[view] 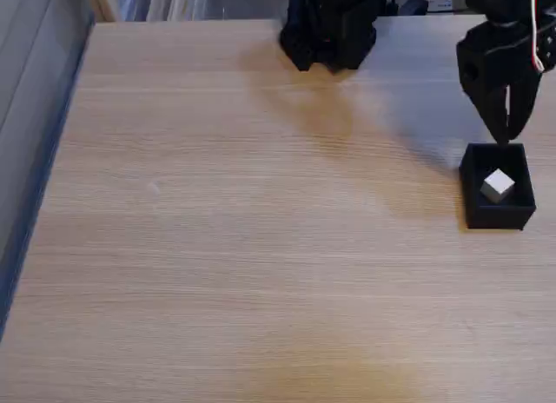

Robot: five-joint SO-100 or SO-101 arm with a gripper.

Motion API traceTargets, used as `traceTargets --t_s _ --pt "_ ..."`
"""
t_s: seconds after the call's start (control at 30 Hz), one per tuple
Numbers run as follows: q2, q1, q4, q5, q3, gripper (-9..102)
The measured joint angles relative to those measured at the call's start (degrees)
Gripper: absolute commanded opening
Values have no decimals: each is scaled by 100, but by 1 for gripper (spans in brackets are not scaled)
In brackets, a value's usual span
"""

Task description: Pick a white block and place it in the black box.

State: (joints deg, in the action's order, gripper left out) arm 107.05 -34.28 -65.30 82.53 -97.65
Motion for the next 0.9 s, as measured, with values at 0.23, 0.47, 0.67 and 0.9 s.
traceTargets --t_s 0.23,0.47,0.67,0.9 --pt "1679 633 439 589 -1828 0" --pt "3938 1696 932 1406 -4544 0" --pt "5599 2549 949 1670 -6478 0" --pt "7330 3190 149 1433 -7813 0"
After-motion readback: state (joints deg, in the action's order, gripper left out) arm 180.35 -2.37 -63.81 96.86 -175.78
